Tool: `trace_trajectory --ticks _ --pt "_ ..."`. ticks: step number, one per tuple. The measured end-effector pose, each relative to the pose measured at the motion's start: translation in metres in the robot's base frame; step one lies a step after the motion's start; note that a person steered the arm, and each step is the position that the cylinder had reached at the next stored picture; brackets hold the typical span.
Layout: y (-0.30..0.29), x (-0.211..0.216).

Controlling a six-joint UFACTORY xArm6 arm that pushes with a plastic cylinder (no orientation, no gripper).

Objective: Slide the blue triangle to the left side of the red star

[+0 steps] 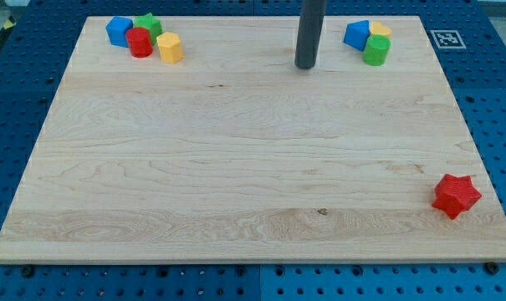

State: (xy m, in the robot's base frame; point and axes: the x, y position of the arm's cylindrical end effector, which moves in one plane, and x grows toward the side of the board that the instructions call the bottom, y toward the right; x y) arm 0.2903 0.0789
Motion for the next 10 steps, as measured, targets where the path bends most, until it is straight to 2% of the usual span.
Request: trace_trajectory --ticks 1,2,4,6,10 --pt "0.001 -0.056" --pt "0.031 -0.099" --pt "0.042 -0.090" --pt "0.087 -0.070" --pt "0.094 -0.035"
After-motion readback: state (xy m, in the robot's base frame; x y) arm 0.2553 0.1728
